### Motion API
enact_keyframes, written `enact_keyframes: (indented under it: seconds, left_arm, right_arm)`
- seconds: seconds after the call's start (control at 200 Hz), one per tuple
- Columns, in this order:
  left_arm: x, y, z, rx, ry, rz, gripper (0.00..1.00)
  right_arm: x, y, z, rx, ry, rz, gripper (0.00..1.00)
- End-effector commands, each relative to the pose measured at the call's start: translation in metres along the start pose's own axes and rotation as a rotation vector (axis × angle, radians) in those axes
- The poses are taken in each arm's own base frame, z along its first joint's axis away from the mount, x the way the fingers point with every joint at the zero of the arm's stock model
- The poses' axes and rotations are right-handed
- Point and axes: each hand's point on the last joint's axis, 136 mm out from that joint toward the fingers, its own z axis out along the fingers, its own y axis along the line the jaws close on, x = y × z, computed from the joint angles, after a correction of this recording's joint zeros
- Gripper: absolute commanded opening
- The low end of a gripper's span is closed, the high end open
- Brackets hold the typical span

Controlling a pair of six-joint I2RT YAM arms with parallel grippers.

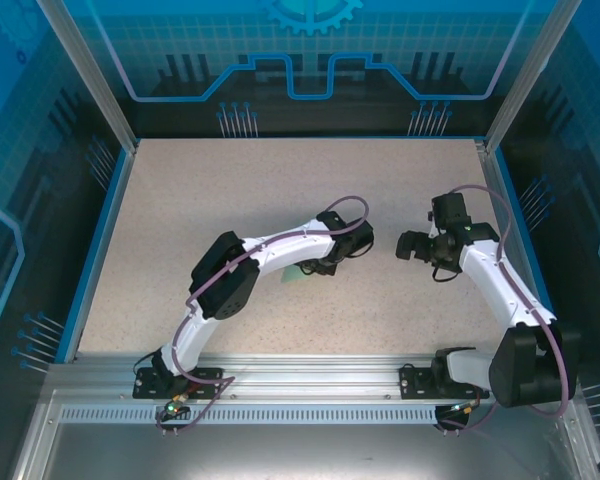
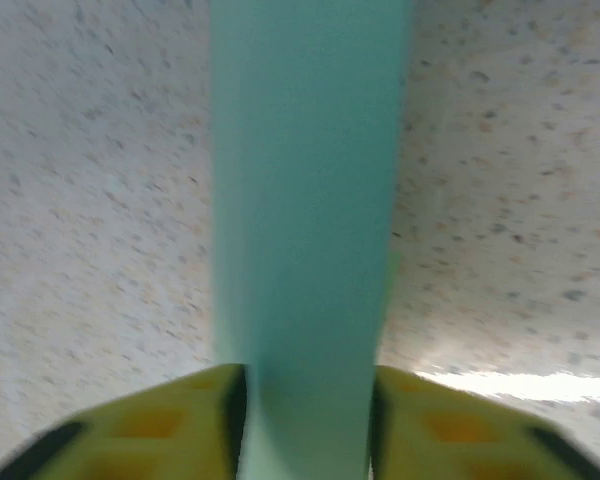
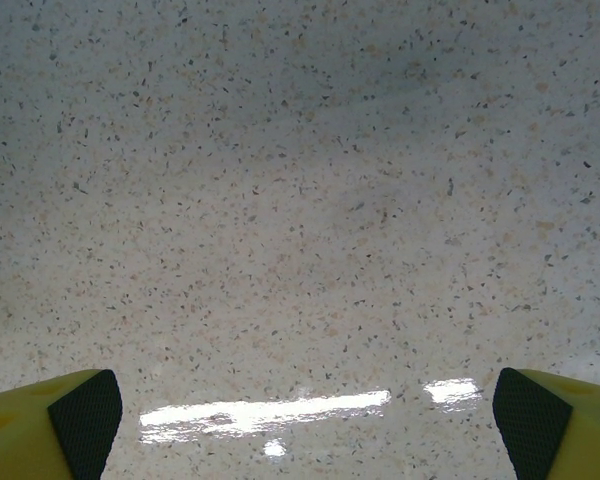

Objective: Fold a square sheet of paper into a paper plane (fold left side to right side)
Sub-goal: Turn over the paper at the center of the table, then third fold the triangle at the center of the table.

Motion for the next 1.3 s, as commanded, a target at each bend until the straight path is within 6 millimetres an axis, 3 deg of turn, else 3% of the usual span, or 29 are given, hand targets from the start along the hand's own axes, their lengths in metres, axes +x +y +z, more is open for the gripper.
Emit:
enact_keyframes:
  seconds: [0.0,0.09,0.17,0.305,0.42,0.52,0.755,0.975,1.296]
  left_arm:
    - [-0.013,-0.035,-0.029,0.242,-0.002,0.004,0.56]
    - [-0.025,-0.044,-0.054,0.407,-0.025,-0.014,0.64]
    - [-0.036,-0.039,-0.074,0.541,-0.051,-0.056,0.67]
    - [-0.051,0.0,-0.089,0.706,-0.122,-0.171,0.76]
    - [-0.051,0.045,-0.076,0.778,-0.148,-0.299,0.83]
    - [-0.047,0.071,-0.067,0.848,-0.171,-0.376,0.87]
    - [-0.022,0.092,-0.038,0.931,-0.129,-0.494,0.89]
    - [-0.009,0.093,-0.02,0.926,-0.09,-0.521,0.88]
    - [-0.009,0.089,-0.011,0.935,-0.057,-0.529,0.88]
  right_arm:
    - [0.001,0.015,0.004,-0.105,0.028,-0.031,0.99]
    - [-0.002,0.043,0.002,-0.256,0.045,-0.062,0.99]
    - [-0.004,0.072,0.001,-0.376,0.061,-0.089,0.99]
    - [-0.004,0.123,0.006,-0.524,0.097,-0.13,0.99]
    - [-0.009,0.166,0.017,-0.594,0.118,-0.146,0.98]
    - [-0.013,0.2,0.032,-0.605,0.138,-0.185,0.99]
    - [-0.022,0.26,0.066,-0.634,0.192,-0.24,0.98]
    - [-0.016,0.279,0.094,-0.623,0.266,-0.25,0.98]
    - [-0.003,0.266,0.125,-0.529,0.314,-0.275,0.99]
